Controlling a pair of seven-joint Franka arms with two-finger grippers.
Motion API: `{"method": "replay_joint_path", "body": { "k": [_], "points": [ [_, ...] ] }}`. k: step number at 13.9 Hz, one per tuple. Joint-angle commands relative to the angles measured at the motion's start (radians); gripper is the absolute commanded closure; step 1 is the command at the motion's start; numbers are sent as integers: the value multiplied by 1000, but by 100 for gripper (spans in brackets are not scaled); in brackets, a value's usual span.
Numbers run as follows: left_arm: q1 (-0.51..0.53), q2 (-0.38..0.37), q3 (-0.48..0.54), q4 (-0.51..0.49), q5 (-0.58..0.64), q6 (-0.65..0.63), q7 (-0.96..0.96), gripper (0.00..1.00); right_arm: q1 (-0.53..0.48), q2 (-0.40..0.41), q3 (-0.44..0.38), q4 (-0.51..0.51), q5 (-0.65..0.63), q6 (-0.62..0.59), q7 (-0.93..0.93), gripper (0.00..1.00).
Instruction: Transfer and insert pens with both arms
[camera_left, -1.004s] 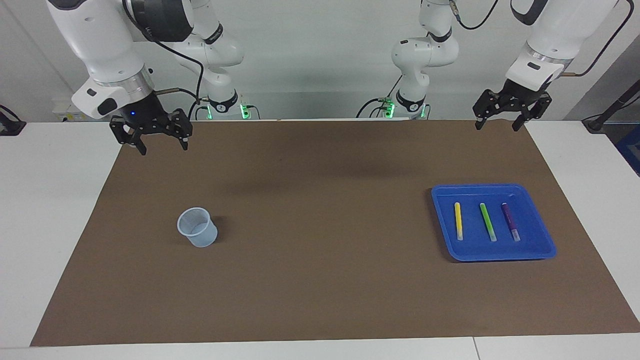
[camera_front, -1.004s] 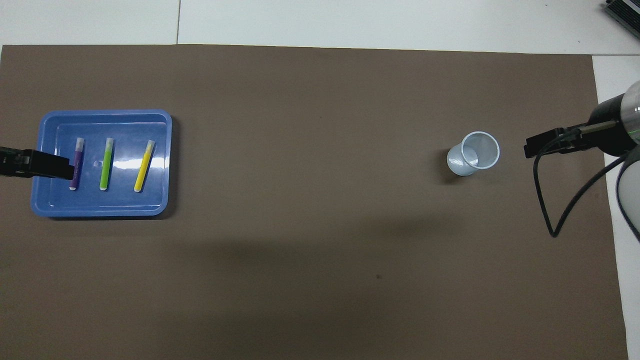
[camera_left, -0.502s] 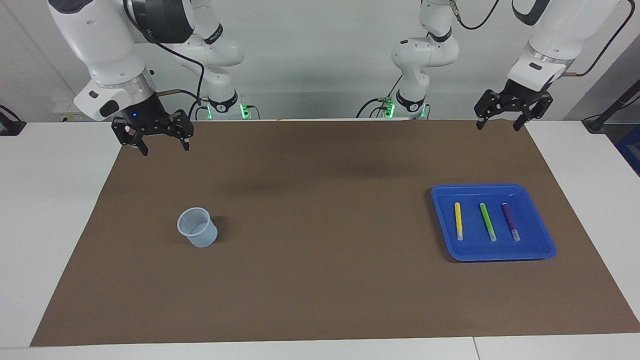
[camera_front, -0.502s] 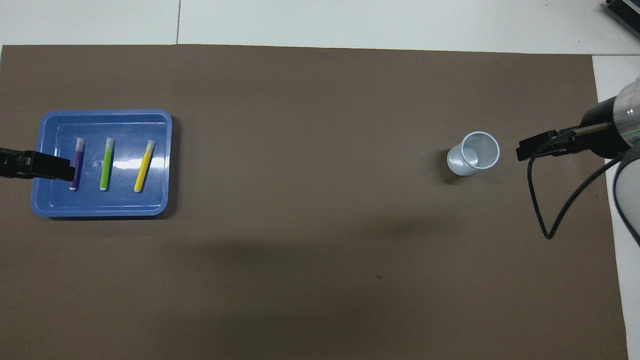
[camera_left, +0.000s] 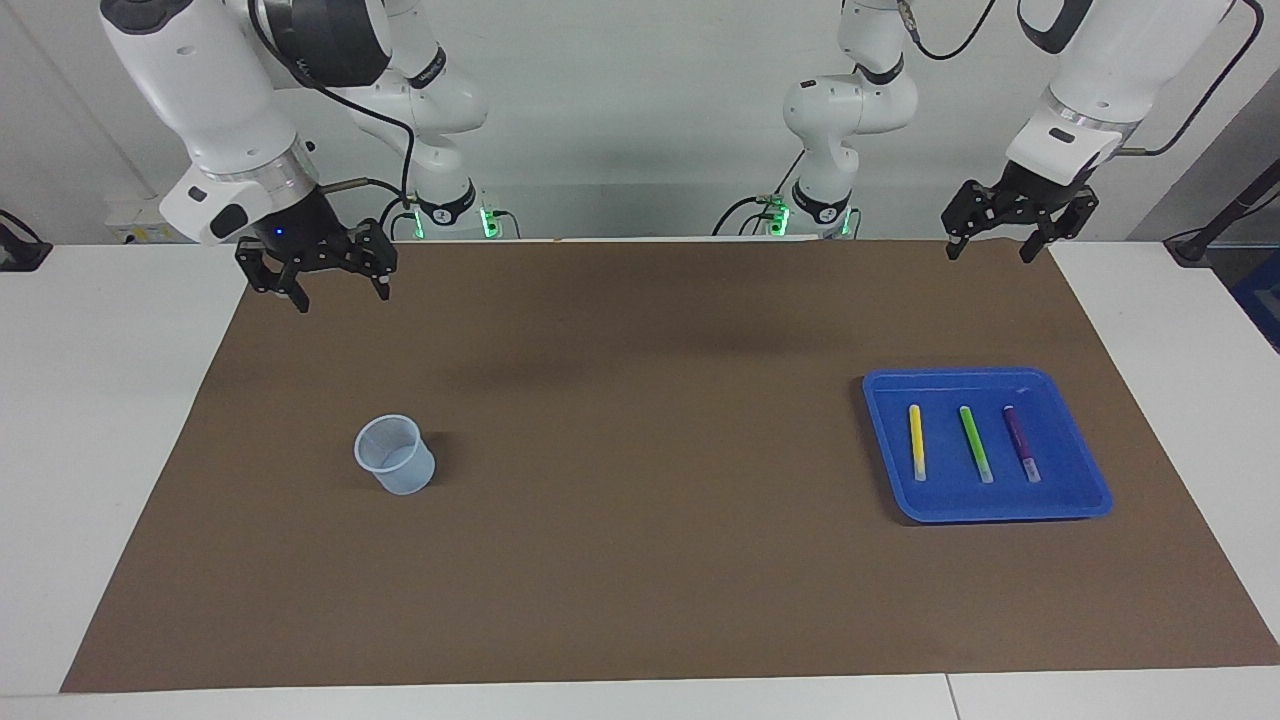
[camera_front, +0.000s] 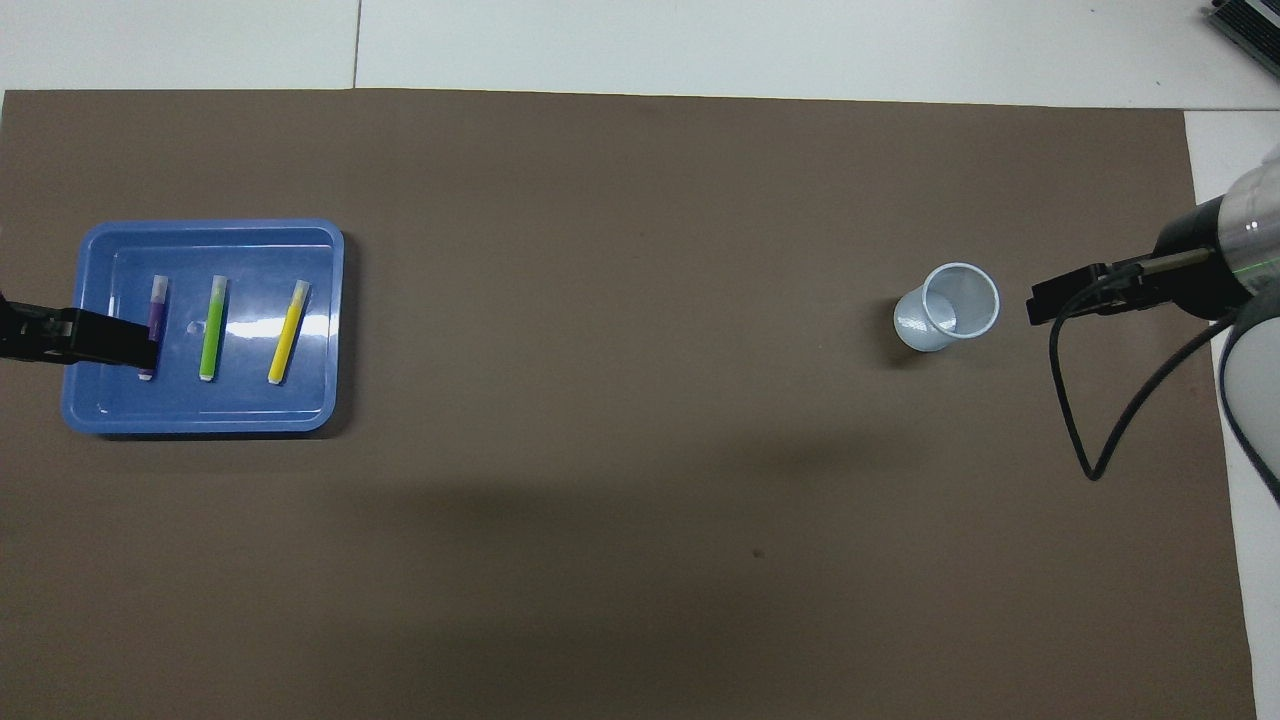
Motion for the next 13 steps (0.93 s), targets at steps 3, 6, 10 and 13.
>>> {"method": "replay_joint_path", "body": {
  "k": [3,6,10,13],
  "points": [
    [0,-83,7,-139,-4,77,9,0,-3,-22,13,-26,18,-6,-18,0],
    [-3,-104,9,-205,-4,173,10,0,-9,-22,12,-27,18,-15,-19,0],
    [1,-84,9,-210,-1,217,21,0,-1,-22,15,-23,19,-11,-16,0],
    [6,-51,10,-207,12,252,27,0,-1,-24,36,-17,19,-9,-15,0]
  ]
}}
